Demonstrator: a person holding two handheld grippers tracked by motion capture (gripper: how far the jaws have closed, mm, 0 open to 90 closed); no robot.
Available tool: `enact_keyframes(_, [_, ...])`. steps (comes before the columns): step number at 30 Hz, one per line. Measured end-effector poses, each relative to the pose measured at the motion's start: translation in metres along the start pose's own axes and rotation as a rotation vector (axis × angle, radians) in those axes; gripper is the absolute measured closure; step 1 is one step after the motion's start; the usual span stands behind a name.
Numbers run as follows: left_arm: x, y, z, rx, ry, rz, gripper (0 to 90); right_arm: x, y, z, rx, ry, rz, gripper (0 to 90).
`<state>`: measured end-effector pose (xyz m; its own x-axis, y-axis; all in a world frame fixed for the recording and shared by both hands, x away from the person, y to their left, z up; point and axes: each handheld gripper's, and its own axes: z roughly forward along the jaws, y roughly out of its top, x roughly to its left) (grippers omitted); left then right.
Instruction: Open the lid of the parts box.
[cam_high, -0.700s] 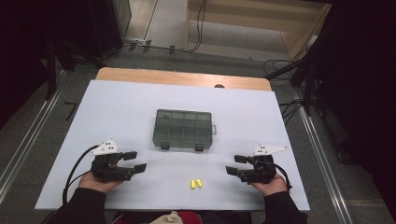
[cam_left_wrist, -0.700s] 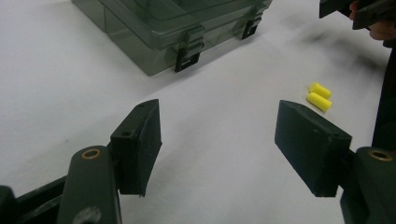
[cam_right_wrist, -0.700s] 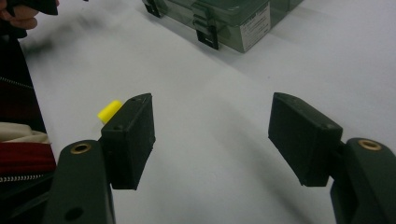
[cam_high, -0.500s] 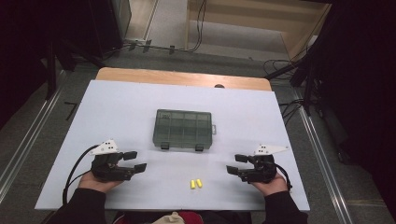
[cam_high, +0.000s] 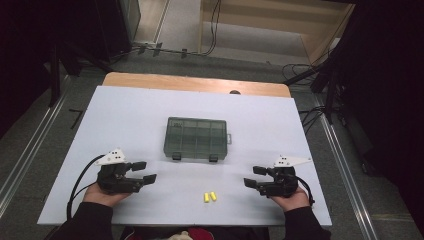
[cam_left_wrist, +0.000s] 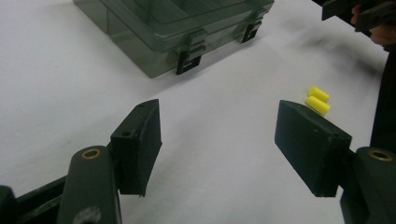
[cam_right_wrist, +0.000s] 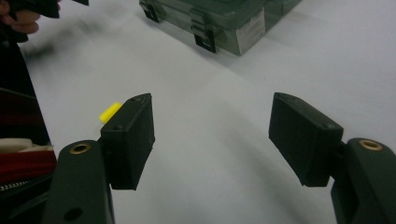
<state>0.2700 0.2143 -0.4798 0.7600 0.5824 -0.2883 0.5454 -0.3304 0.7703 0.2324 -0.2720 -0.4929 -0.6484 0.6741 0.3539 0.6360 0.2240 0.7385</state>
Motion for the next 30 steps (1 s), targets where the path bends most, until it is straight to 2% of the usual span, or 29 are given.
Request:
enact_keyframes(2, [0.001,-0.001,-0.002,-0.007,0.000,-0.009,31.7,0.000,0.001,0.000,-0.018,0.007,0.000,29.8])
enact_keyframes(8, [0.000,0.000,0.001,0.000,-0.006,0.003,31.7,-0.001,0.000,0.000,-0.003,0.000,0.014,29.8])
enact_keyframes(10, [0.001,0.001,0.001,0.001,-0.011,-0.005,31.7,-0.001,-0.001,0.000,0.001,0.004,0.020,29.8])
enact_keyframes(14, [0.002,0.002,0.002,0.005,-0.012,-0.020,31.7,-0.001,-0.002,0.001,-0.002,-0.015,0.041,29.2])
enact_keyframes(16, [0.002,0.002,0.002,0.016,-0.006,-0.019,31.7,-0.001,-0.001,0.001,0.007,0.003,0.061,28.6])
enact_keyframes(22, [-0.002,0.006,0.004,0.057,0.012,-0.018,31.8,0.000,0.001,0.004,0.027,0.000,0.034,28.2])
enact_keyframes(25, [-0.003,0.006,0.005,0.082,-0.005,-0.038,31.6,0.001,0.001,0.005,0.028,-0.003,0.027,28.1])
enact_keyframes(30, [-0.005,0.009,0.006,0.089,0.005,-0.034,30.0,0.000,0.002,0.008,0.035,-0.021,0.043,28.0])
